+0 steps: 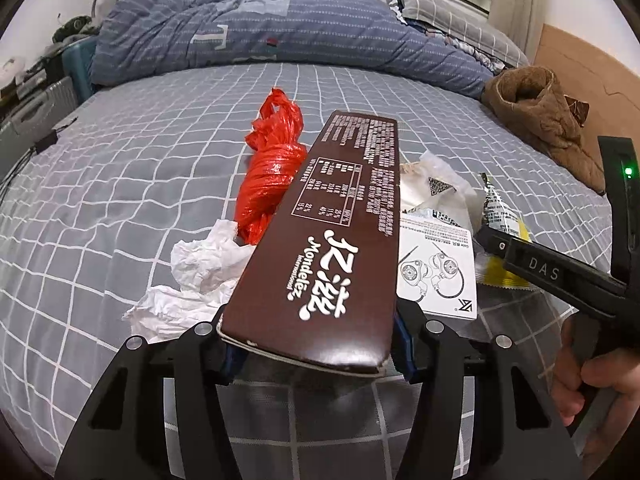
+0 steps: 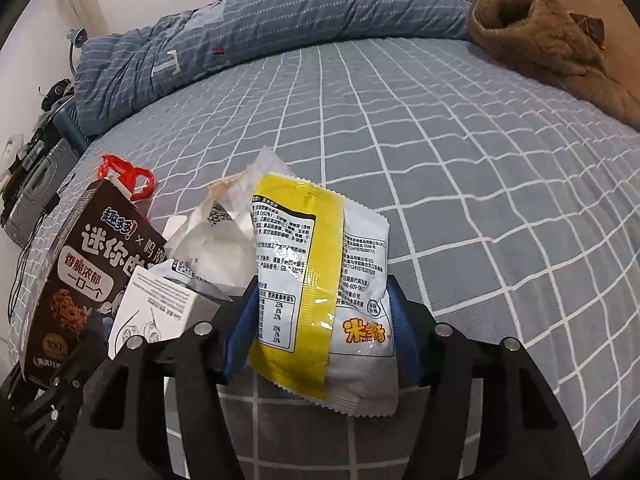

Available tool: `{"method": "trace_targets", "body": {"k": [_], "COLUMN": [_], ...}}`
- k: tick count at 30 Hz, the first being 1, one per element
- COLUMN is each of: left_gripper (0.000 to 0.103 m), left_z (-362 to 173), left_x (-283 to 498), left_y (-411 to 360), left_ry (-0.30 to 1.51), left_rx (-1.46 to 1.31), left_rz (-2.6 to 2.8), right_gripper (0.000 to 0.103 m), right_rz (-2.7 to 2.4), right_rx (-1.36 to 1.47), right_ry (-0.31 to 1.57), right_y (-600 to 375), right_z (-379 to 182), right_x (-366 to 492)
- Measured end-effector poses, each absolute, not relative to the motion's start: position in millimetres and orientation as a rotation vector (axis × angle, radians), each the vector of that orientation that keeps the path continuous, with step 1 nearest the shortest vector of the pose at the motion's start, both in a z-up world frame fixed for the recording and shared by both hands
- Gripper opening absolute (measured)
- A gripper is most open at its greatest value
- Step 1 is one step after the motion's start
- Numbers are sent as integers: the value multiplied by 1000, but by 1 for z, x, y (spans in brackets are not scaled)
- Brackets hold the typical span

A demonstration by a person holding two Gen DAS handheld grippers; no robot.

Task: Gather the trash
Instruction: 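Lift the box and snack bag and carry them down over the bin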

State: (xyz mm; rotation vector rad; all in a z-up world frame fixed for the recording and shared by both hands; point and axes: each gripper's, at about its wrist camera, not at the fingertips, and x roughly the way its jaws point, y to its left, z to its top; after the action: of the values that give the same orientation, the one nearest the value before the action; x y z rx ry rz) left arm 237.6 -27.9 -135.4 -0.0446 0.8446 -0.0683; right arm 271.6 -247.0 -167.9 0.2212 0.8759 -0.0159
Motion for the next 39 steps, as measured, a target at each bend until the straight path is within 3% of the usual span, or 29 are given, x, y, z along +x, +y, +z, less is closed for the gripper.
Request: {"method": "trace_targets", "body": {"k": [13, 39], "left_gripper": [43, 43], "left_z": [-130, -103], "left_x": [229, 187], "left_y": [-28, -45], "left_ry": [835, 775], "left_rx": [-74, -53], "left_rz": [-90, -73], "right_gripper": [53, 53], "right_rz": [-15, 1], "right_rx": [177, 106], "right_ry": [837, 815], "right_y": [-249, -242], "right_z": [-153, -134], "right_x": [245, 177]}}
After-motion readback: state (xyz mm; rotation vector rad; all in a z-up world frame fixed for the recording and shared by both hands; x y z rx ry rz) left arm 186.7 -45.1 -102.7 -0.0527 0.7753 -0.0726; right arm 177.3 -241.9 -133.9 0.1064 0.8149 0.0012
